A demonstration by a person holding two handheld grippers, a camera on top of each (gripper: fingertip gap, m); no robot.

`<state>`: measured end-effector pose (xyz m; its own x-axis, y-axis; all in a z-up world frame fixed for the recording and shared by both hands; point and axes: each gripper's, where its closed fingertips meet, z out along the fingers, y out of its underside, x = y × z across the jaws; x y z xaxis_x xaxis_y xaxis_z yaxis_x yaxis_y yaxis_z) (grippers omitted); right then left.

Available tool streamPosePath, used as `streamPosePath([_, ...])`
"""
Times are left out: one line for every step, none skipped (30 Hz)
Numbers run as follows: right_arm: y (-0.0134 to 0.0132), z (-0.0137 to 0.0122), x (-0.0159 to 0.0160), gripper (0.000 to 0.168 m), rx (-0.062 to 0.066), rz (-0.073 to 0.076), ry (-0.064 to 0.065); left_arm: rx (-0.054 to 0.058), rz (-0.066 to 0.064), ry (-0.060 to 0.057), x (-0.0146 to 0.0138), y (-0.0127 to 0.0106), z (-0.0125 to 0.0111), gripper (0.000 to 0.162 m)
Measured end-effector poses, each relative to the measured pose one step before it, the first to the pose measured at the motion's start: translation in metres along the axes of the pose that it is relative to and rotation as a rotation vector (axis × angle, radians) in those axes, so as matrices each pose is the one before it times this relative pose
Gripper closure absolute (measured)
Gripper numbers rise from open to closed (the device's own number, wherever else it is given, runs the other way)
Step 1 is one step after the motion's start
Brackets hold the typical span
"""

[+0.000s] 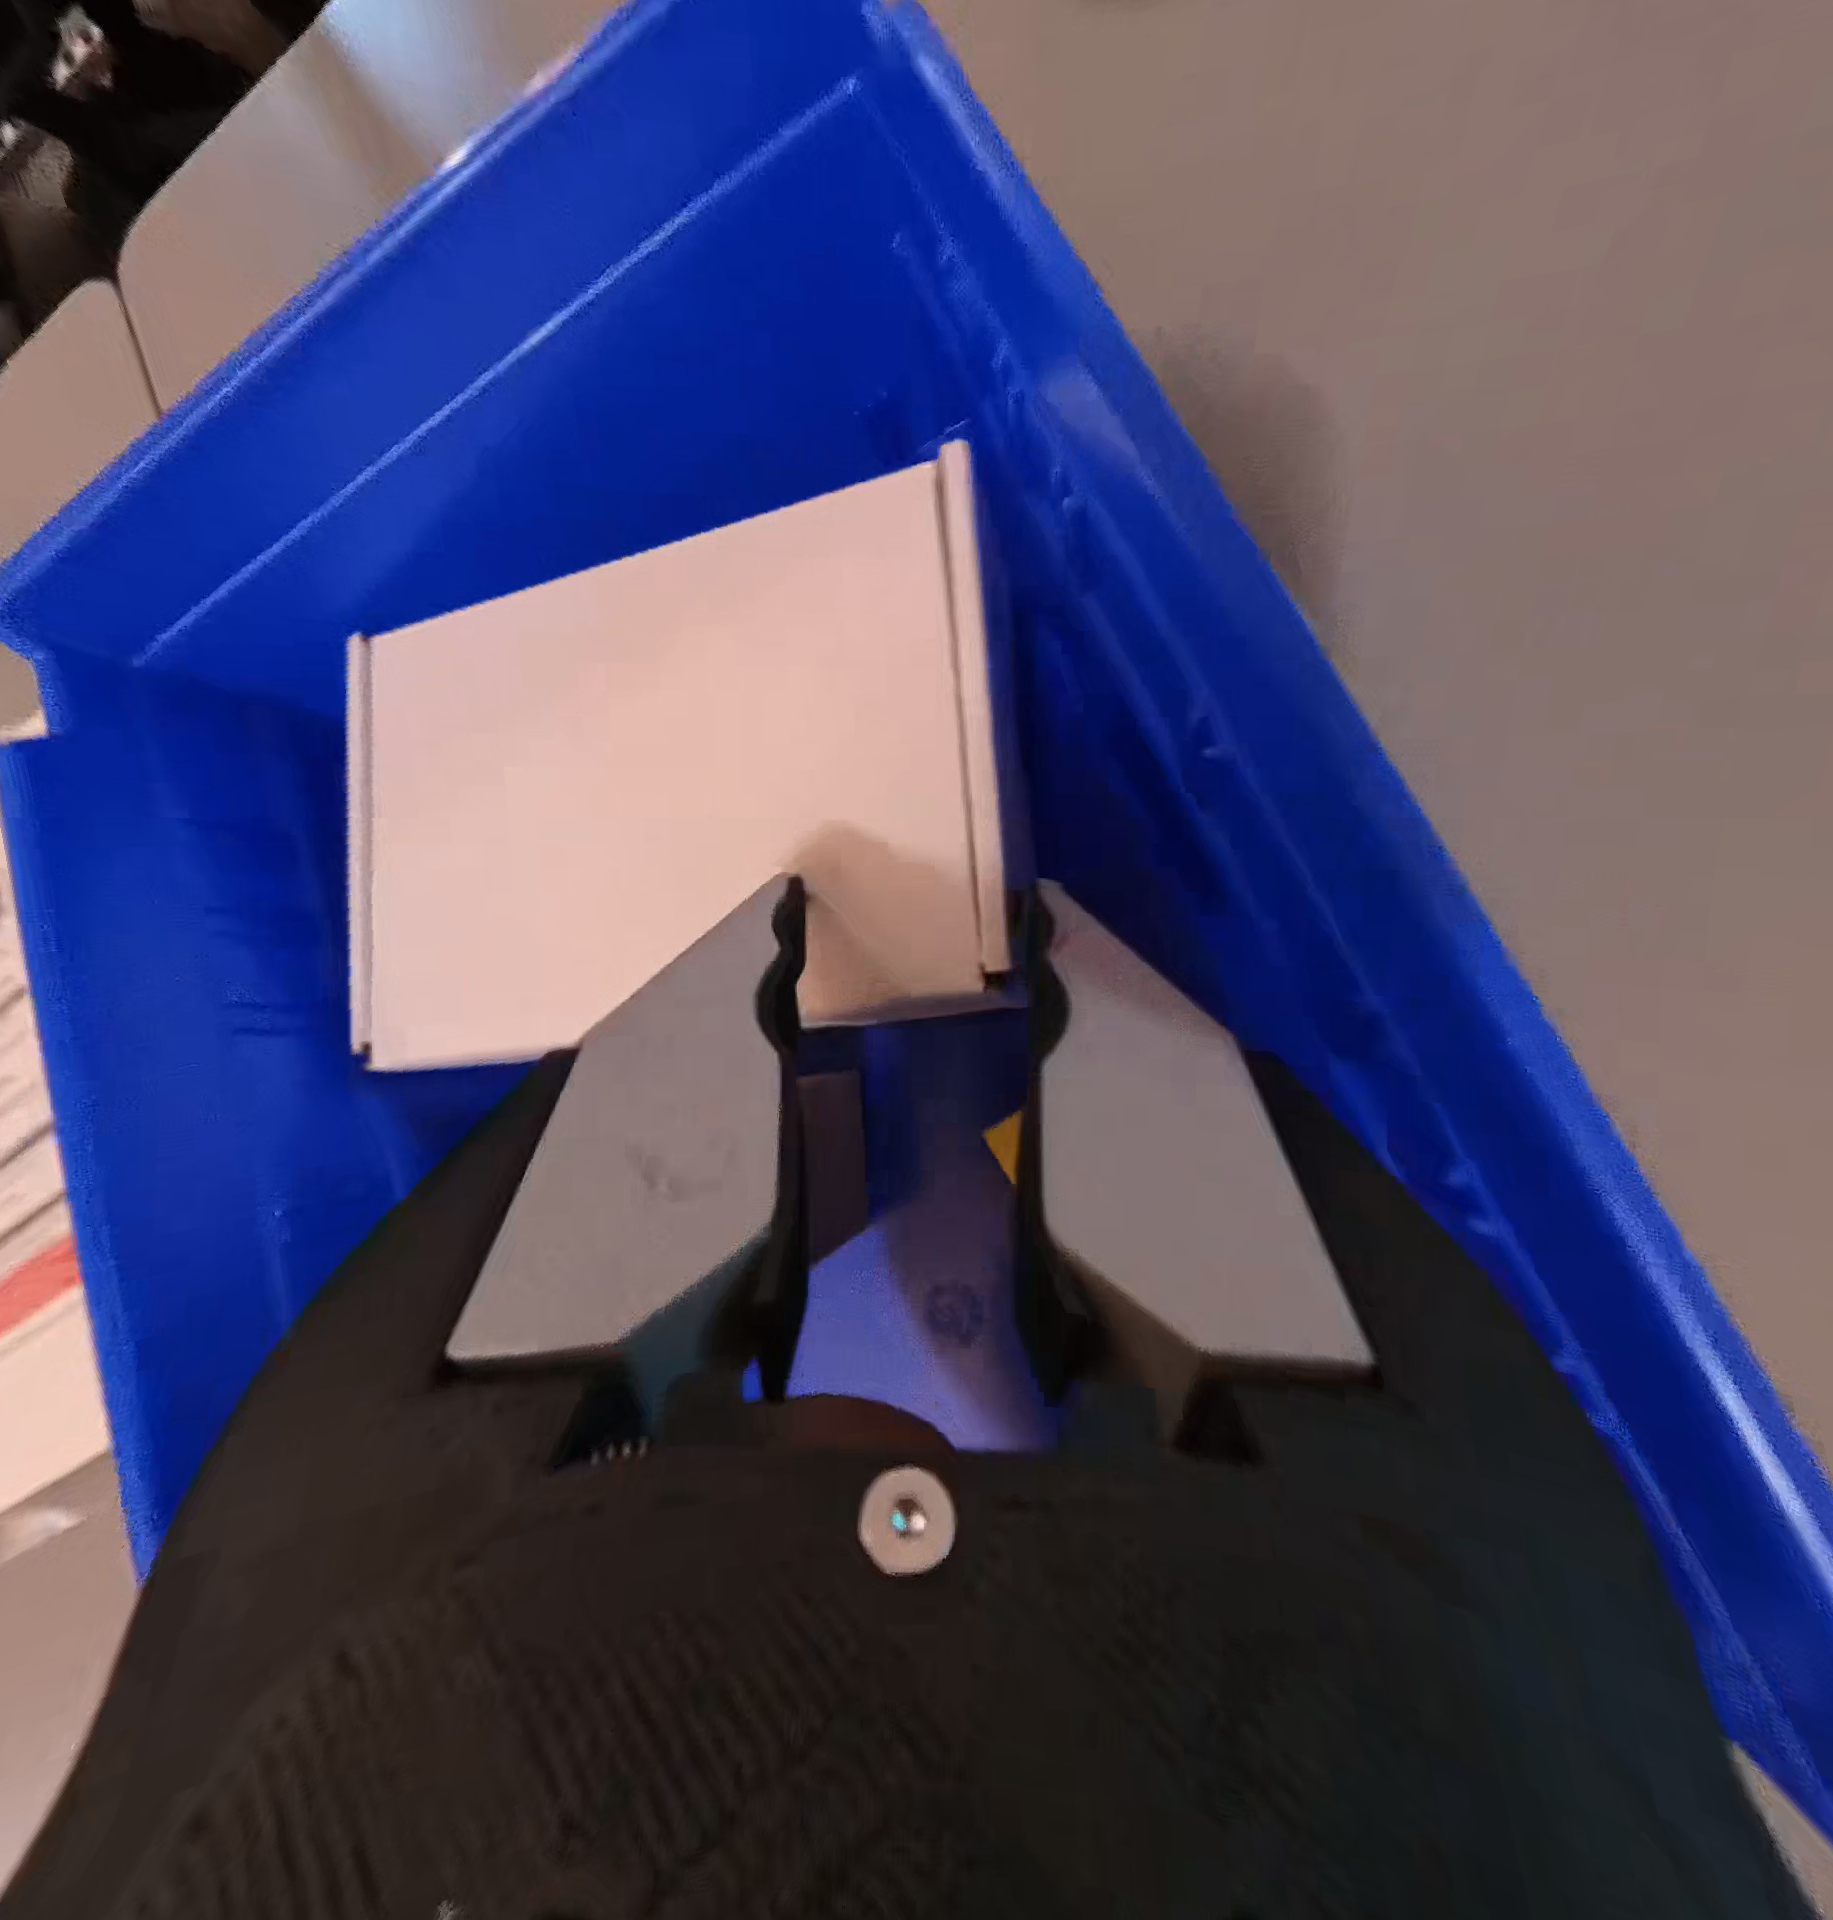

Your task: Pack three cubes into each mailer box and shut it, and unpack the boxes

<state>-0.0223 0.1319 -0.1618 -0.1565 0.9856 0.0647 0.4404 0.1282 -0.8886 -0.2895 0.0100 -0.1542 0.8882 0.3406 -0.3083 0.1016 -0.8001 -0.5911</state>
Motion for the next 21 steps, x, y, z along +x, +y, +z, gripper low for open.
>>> streamPosePath([-0.00004,-0.00001,-0.00043,0.112,-0.0001,-0.0034,0.0009,0.0028,0.0286,-0.0205,0.00095,-0.00269,0.00205,0.126])
streamPosePath([-0.00009,-0.00006,-0.00022,0.112,0.0006,-0.0031,0.0020,0.0006,0.0263,-0.0150,0.00159,-0.00218,0.00071,0.131])
streamPosePath([-0.00006,-0.00016,-0.00018,0.113,0.0011,-0.0017,0.0003,-0.0078,0.0239,-0.0161,0.00138,-0.00102,-0.00026,0.135])
streamPosePath([0.00004,-0.00015,-0.00023,0.113,0.0003,0.0005,-0.0005,-0.0020,0.0197,-0.0097,0.00250,-0.00181,-0.00180,0.142])
streamPosePath([-0.00005,-0.00014,0.00001,0.113,0.0003,0.0017,-0.0004,0.0106,0.0205,0.0037,0.00450,-0.00372,-0.00379,0.158])
streamPosePath([-0.00001,-0.00014,-0.00010,0.114,0.0009,0.0019,-0.0009,-0.0067,0.0180,-0.0151,0.00070,-0.00101,-0.00321,0.160])
streamPosePath([-0.00012,-0.00017,-0.00026,0.115,0.0009,0.0014,-0.0017,-0.0240,0.0298,-0.0183,-0.00079,0.00275,-0.00167,0.160])
streamPosePath([0.00003,-0.00008,-0.00044,0.115,0.0000,0.0009,-0.0019,-0.0105,0.0204,0.0000,0.00102,0.00204,-0.00096,0.160])
streamPosePath([0.00006,-0.00002,-0.00042,0.115,-0.0007,-0.0004,-0.0011,-0.0101,0.0017,0.0149,0.00191,0.00277,-0.00052,0.160])
streamPosePath([-0.00003,0.00004,-0.00031,0.115,-0.0002,-0.0017,0.0004,-0.0025,-0.0054,0.0163,0.00062,0.00156,-0.00133,0.160])
streamPosePath([-0.00004,-0.00009,-0.00024,0.116,0.0004,-0.0020,0.0010,0.0031,-0.0127,0.0127,-0.00088,0.00057,-0.00218,0.160])
streamPosePath([-0.00002,-0.00018,-0.00003,0.116,0.0009,-0.0006,0.0012,0.0104,-0.0114,0.0071,-0.00196,-0.00079,-0.00312,0.160])
streamPosePath([-0.00006,-0.00010,-0.00009,0.116,0.0010,0.0007,-0.0001,0.0121,-0.0035,-0.0010,-0.00316,-0.00161,-0.00402,0.161])
streamPosePath([0.00002,-0.00015,-0.00008,0.116,0.0007,0.0013,-0.0011,0.0123,0.0030,-0.0085,-0.00402,-0.00255,-0.00528,0.161])
streamPosePath([-0.00012,-0.00018,0.00001,0.117,0.0011,0.0018,-0.0010,0.0063,0.0087,-0.0131,-0.00438,-0.00246,-0.00576,0.161])
streamPosePath([-0.00007,-0.00005,0.00008,0.117,0.0012,0.0022,-0.0011,0.0028,0.0121,-0.0131,-0.00396,-0.00254,-0.00563,0.161])
streamPosePath([0.00006,0.00001,0.00014,0.117,-0.0003,0.0025,-0.0014,-0.0003,0.0108,-0.0138,-0.00406,-0.00245,-0.00558,0.161])
streamPosePath([0.00025,0.00014,0.00005,0.117,-0.0017,0.0024,-0.0015,0.0039,0.0097,-0.0194,-0.00484,-0.00318,-0.00560,0.161])
streamPosePath([0.00022,0.00016,0.00003,0.117,-0.0016,0.0018,-0.0013,0.0042,0.0052,-0.0183,-0.00516,-0.00316,-0.00598,0.162])
streamPosePath([0.00013,0.00008,0.00006,0.117,-0.0004,0.0014,-0.0004,0.0184,0.0020,-0.0183,-0.00565,-0.00531,-0.00687,0.162])
streamPosePath([-0.00015,-0.00010,0.00021,0.117,0.0010,0.0012,0.0001,0.0110,-0.0035,-0.0130,-0.00549,-0.00430,-0.00685,0.162])
